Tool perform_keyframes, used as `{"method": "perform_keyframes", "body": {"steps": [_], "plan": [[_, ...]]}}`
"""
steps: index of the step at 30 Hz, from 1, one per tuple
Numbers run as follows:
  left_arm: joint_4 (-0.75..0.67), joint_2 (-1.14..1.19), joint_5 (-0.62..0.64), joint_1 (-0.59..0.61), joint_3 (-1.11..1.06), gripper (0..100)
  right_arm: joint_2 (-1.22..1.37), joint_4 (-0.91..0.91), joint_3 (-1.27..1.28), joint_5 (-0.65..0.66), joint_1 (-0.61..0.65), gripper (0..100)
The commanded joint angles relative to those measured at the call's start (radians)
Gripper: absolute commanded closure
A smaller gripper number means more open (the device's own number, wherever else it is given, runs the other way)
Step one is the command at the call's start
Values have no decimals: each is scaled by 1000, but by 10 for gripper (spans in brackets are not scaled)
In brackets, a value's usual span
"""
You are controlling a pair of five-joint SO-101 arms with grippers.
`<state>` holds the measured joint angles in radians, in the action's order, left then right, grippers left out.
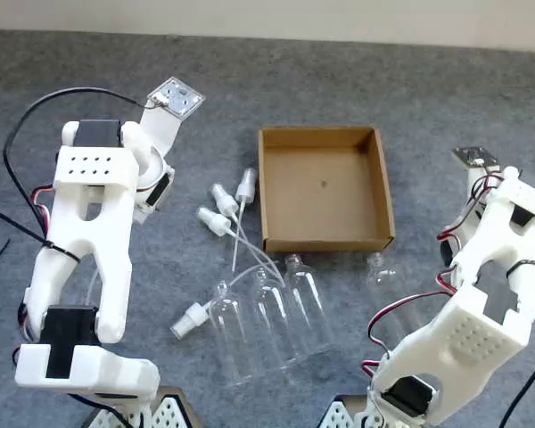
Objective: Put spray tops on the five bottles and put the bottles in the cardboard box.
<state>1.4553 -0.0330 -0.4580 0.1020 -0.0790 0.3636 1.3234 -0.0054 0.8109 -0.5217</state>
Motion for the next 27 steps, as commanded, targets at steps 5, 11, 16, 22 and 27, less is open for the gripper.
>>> {"method": "perform_keyframes", "body": {"steps": [5,11,16,22,27], "plan": [[15,-45,9,-13,7,959,-8,-5,-1,12,-15,900],[40,-50,12,-19,31,960,-38,68,-85,-92,-5,968],[133,-148,103,-48,142,960,-179,206,-320,-269,113,993],[150,-369,233,-168,222,960,-429,209,-374,-460,364,994],[63,-486,382,-283,308,961,-645,41,-163,-577,553,994]]}}
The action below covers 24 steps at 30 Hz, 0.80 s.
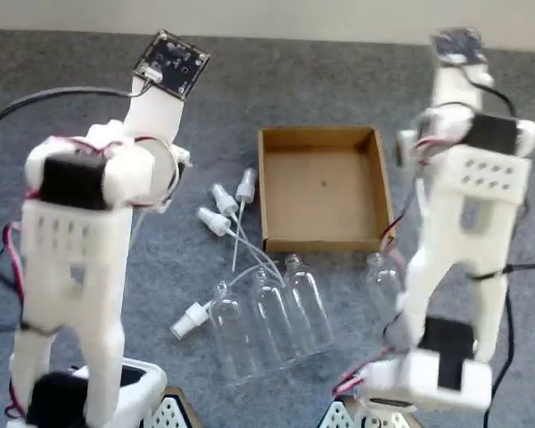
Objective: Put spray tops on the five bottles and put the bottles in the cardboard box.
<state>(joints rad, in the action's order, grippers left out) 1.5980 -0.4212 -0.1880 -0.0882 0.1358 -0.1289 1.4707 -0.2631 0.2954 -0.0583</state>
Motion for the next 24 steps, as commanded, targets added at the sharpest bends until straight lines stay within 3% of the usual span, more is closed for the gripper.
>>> {"method": "perform_keyframes", "body": {"steps": [1,7,13,18,24], "plan": [[-120,-105,135,-108,111,961,-200,-165,176,-74,117,994],[-368,-97,238,-197,183,962,-568,-590,799,-89,259,995],[-535,-91,319,-282,232,992,-944,-742,1267,-141,374,995],[-565,-90,325,-372,223,994,-1201,-754,1371,-152,409,995],[-591,-88,330,-398,200,994,-1360,-734,1389,-153,412,995]]}}
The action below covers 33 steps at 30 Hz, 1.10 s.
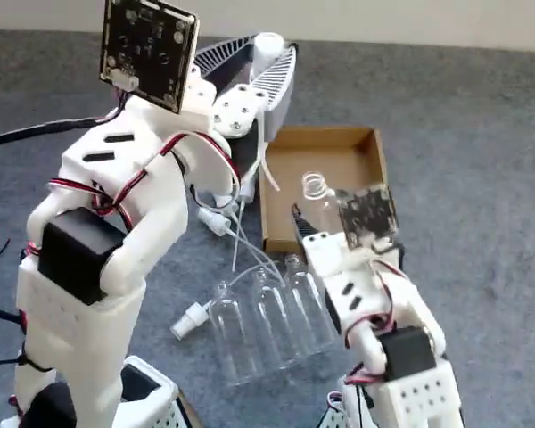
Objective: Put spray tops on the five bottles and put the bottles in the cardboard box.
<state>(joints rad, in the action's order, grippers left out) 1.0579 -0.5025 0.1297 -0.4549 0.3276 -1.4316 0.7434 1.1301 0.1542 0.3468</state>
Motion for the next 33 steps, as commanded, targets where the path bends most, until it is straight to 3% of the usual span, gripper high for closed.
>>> {"method": "perform_keyframes", "body": {"steps": [1,6,17,24,29,33], "plan": [[-74,-8,12,-36,-8,994,-65,10,-5,-12,8,995],[-160,-8,9,-65,-47,994,-67,24,-5,-8,68,995],[-161,-8,8,-73,-81,994,-67,25,-5,-8,67,995],[-167,-13,14,-74,-223,994,-67,25,-8,-12,67,995],[-158,-24,14,-148,-315,994,-67,24,-10,-18,67,995],[-153,-65,14,-160,-441,992,-71,24,-10,-87,67,995]]}}
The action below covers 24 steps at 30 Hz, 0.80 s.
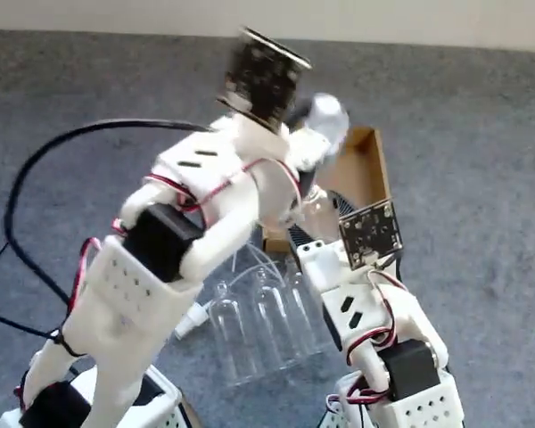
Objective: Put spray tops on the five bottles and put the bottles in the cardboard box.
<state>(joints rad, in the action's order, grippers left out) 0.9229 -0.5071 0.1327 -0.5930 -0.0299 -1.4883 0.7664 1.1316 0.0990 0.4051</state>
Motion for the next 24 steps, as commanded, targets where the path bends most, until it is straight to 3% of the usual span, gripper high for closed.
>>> {"method": "perform_keyframes", "body": {"steps": [1,12,24], "plan": [[-18,-73,11,-22,-116,992,-16,1,-12,-35,8,995],[-112,-133,11,-5,-321,891,-18,1,-8,-37,12,995],[-32,-133,11,50,-87,887,-18,1,-8,-34,12,995]]}}
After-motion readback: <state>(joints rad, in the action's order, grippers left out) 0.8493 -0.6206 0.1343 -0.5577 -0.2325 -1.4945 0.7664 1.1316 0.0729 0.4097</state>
